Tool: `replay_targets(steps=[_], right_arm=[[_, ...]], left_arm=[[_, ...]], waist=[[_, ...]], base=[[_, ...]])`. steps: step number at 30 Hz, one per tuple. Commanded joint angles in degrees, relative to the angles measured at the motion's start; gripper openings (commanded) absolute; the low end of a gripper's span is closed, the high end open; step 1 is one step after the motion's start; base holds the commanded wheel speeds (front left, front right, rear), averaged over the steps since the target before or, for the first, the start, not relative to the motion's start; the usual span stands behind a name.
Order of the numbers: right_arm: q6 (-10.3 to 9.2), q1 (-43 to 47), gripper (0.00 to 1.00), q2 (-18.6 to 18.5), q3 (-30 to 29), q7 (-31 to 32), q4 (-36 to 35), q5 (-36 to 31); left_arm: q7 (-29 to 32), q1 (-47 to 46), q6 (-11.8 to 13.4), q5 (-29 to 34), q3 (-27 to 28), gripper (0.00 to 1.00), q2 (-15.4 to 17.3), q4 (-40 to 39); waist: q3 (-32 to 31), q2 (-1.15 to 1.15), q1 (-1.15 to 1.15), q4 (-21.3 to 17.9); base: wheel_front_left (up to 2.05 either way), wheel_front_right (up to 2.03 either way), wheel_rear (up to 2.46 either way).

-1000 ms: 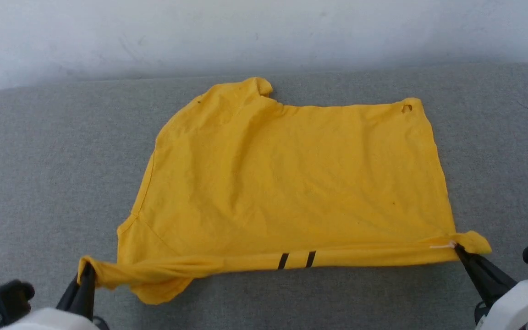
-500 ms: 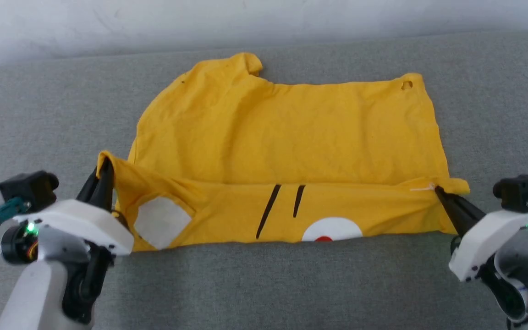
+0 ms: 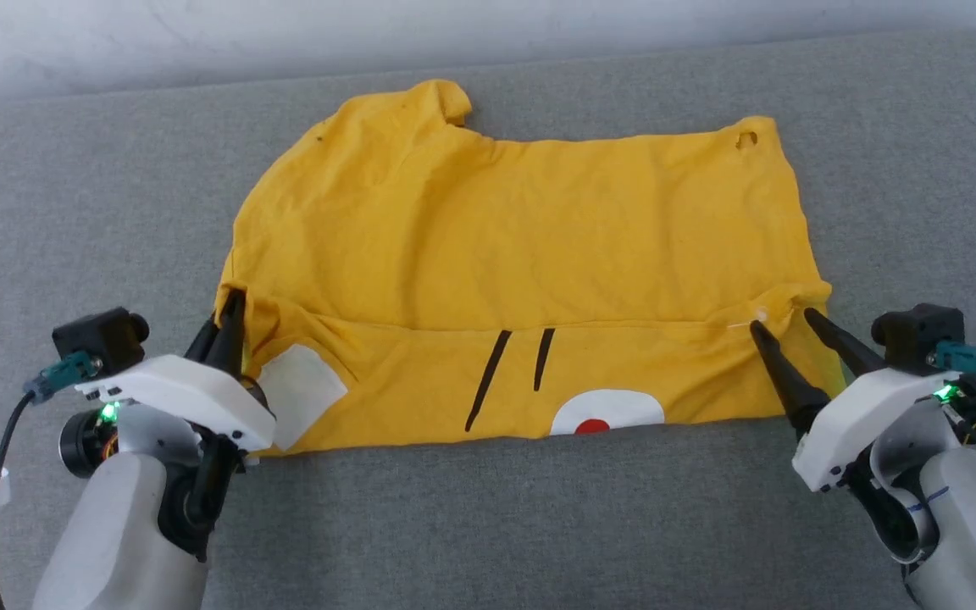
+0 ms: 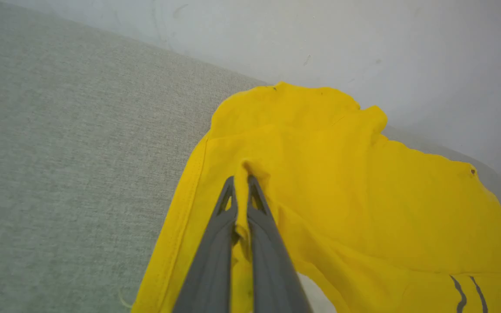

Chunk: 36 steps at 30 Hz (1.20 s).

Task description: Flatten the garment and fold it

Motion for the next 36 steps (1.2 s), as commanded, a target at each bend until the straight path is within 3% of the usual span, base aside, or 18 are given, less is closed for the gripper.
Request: replay_targets(steps=[1, 5, 10, 16, 24, 30, 35, 36], right_arm=[[-0.05, -0.4, 1.0, 0.0, 0.6, -1.9, 0.2, 0.2], [-0.05, 1.0, 1.0, -0.5, 1.3, -6.0, -1.6, -0.3], [-0.05, 3.7, 1.0, -0.4, -0.5, -8.2, -7.1, -2.4], [-0.05, 8.2, 1.0, 1.2, -4.5, -6.1, -15.1, -5.6], [-0.05, 10.0, 1.0, 2.6, -5.8, -2.1, -22.2, -8.0], [-0.05, 9.8, 1.0, 3.6, -5.7, -1.6, -23.6, -8.2], [-0.05, 9.8, 1.0, 3.4, -5.1, -0.5, -23.1, -6.6], [-0.05, 9.7, 1.0, 3.0, -5.0, -0.2, -23.2, -6.1]], left_arm=[[-0.8, -0.8, -0.4, -0.2, 0.1, 1.0, 0.0, 0.8], [-1.6, -0.1, -0.1, -0.4, 0.8, 1.0, 0.5, 0.1], [2.7, 2.3, 1.2, -0.3, 1.3, 1.0, 4.0, -5.1], [17.1, 6.8, 2.9, -1.8, 0.4, 1.0, 10.7, -14.4], [36.2, 12.2, 8.5, -2.1, -1.5, 1.0, 18.8, -22.2], [41.4, 12.5, 10.1, -1.2, -4.5, 1.0, 19.2, -19.7], [42.7, 12.2, 9.6, -1.3, -7.1, 1.0, 17.2, -15.9], [43.0, 12.2, 9.3, -1.7, -7.6, 0.65, 16.6, -15.6]], waist=[[-1.1, 0.0, -0.01, 0.1], [-3.2, 0.0, -0.01, 0.0], [-5.3, 0.0, -0.01, -0.3], [-5.5, 0.0, -0.01, -0.8], [-3.7, 0.0, -0.01, -2.0], [-2.2, 0.0, -0.01, -3.1], [-2.0, 0.0, -0.01, -4.2], [-2.1, 0.0, -0.01, -4.3]], base=[[0.0, 0.0, 0.0], [0.0, 0.0, 0.0], [0.0, 0.0, 0.0], [0.0, 0.0, 0.0], [0.0, 0.0, 0.0], [0.0, 0.0, 0.0], [0.0, 0.0, 0.0], [0.0, 0.0, 0.0]])
